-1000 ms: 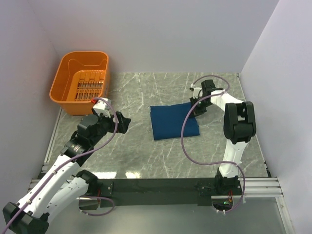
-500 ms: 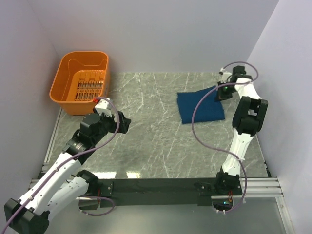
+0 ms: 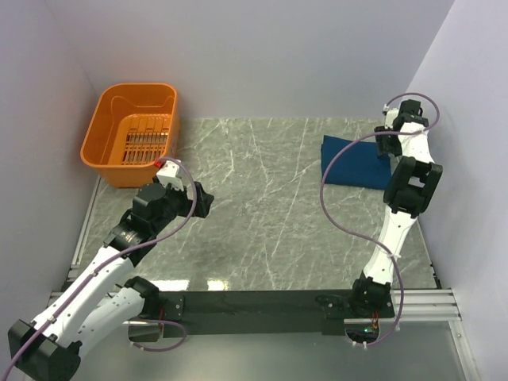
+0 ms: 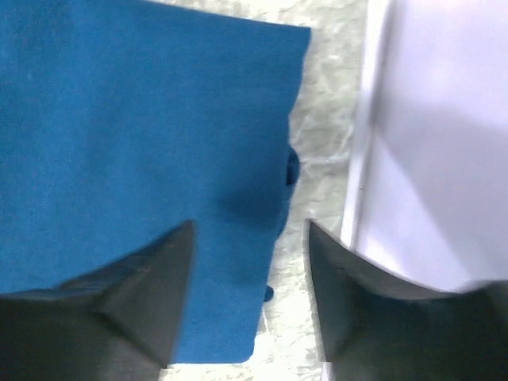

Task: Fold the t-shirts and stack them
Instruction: Neatly place the folded tshirt to the corner

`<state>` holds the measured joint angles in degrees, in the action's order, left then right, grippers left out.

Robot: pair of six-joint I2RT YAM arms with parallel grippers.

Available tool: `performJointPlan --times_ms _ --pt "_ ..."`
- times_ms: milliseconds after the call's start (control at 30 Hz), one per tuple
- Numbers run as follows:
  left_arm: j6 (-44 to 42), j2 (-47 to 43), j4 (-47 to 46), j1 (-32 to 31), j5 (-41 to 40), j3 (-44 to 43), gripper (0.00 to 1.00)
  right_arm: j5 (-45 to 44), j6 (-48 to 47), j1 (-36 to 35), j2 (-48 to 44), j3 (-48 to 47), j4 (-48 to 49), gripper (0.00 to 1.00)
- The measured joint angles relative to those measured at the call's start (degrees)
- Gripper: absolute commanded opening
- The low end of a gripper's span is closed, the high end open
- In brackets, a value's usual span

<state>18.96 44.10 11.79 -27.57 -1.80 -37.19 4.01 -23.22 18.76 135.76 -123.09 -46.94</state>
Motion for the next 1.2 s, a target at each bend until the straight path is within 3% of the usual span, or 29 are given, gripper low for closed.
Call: performJointPlan --times_ms 267,533,700,800,1000,1200 --pt "0.1 -0.9 0.2 0.0 -0.7 0.0 0.99 -2.4 -2.0 -1.0 -11.4 12.5 3.9 0.73" --pt "2.5 -6.1 3.5 0.0 -6.4 -1.0 0.99 8.5 -2.2 -6.8 -37.7 34.8 5.7 0.78" --pt "4.2 -8.4 7.4 0.1 -12.1 -3.5 0.99 13.7 -1.0 -10.9 -59.6 50.4 6.5 0.81" --pt "5.0 -8.5 8.9 0.9 -12.8 -4.3 1.00 10.7 1.0 -10.1 -71.6 57.4 11.8 1.00" --pt "6.0 -7.5 10.6 3.4 -12.7 -5.7 0.99 2.9 9.0 -7.2 -94.5 69.3 18.1 1.00" --pt "4.7 -9.3 13.3 3.5 -13.9 -5.5 0.99 -3.6 19.5 -7.0 -103.5 72.9 19.3 1.00"
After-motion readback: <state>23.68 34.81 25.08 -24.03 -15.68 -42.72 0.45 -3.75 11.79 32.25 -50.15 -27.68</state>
